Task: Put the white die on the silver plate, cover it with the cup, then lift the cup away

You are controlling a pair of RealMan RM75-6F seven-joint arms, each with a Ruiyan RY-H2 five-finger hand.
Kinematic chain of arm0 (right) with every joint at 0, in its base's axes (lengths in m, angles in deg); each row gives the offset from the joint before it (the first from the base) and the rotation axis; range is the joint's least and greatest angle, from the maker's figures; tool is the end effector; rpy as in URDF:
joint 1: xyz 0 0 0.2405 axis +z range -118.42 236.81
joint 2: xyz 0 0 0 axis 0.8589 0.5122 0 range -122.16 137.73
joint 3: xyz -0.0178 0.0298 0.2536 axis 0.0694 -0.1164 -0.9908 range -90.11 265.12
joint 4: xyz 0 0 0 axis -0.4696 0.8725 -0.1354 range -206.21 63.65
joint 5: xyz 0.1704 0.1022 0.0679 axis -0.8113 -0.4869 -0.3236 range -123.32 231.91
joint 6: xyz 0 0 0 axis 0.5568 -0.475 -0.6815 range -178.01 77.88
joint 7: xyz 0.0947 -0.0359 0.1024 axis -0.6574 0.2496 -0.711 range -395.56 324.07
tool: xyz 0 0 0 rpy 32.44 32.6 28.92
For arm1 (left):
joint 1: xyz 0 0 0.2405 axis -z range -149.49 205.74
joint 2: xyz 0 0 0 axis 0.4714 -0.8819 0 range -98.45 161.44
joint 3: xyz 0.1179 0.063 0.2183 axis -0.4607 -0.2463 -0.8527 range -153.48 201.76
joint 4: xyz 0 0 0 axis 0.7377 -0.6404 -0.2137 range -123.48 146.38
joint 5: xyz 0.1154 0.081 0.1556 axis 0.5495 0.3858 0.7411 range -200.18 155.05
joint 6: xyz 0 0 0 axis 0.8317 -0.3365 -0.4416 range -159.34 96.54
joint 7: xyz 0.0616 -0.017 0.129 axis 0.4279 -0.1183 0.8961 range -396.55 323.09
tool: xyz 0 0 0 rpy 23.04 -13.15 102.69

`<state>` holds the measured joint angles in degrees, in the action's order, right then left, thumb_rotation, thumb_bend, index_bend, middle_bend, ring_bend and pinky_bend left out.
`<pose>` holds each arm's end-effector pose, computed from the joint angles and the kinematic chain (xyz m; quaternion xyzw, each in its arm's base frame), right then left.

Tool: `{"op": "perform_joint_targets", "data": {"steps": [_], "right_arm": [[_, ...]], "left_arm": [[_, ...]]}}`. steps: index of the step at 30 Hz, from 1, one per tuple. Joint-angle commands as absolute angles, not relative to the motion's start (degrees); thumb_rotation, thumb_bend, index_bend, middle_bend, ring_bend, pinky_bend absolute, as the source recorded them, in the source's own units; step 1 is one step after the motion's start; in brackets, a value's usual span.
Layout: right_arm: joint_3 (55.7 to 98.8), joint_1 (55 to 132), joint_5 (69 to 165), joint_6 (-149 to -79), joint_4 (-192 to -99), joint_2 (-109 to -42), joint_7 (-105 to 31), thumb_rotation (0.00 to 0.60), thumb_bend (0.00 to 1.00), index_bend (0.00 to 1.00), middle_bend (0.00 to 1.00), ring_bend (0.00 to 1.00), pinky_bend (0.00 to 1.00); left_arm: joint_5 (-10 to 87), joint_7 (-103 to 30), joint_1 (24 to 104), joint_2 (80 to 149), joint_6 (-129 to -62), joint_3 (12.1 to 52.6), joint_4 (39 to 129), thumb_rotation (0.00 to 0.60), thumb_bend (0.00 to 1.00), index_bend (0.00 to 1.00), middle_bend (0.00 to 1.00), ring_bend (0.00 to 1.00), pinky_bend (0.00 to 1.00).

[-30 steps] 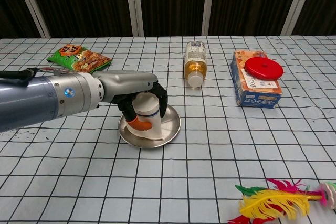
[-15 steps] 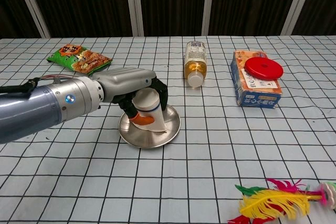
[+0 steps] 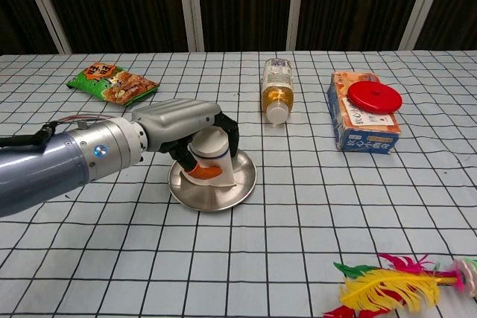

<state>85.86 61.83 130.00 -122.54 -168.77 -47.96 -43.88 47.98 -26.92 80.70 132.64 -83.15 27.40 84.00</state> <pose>-0.3469 -0.1566 0.1769 0.5376 -0.5305 0.3051 0.5801 -0.0992 0.3304 -0.0958 -0.8105 -0.3396 -0.3744 0.2959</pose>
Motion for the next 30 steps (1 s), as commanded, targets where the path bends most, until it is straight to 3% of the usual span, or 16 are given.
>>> {"op": "perform_joint_targets", "data": {"steps": [1, 14, 30], "right_arm": [[85.9, 61.8, 130.0, -122.5, -168.8, -48.0, -43.8, 0.600, 0.10, 0.21, 0.19, 0.15, 0.00], [85.9, 62.0, 130.0, -122.4, -168.8, -48.1, -43.5, 0.600, 0.10, 0.21, 0.19, 0.15, 0.00], [86.2, 62.3, 129.6, -121.4, -169.2, -47.9, -43.3, 0.600, 0.10, 0.21, 0.19, 0.15, 0.00]], "left_arm": [[46.9, -28.6, 80.4, 132.4, -81.0, 27.5, 85.3, 0.600, 0.56, 0.51, 0.38, 0.22, 0.22], [40.5, -35.7, 80.6, 127.5, -71.2, 29.8, 96.2, 0.600, 0.56, 0.51, 0.38, 0.22, 0.22], [46.6, -27.5, 79.0, 128.6, -77.1, 26.1, 90.3, 0.600, 0.56, 0.52, 0.39, 0.22, 0.22]]}}
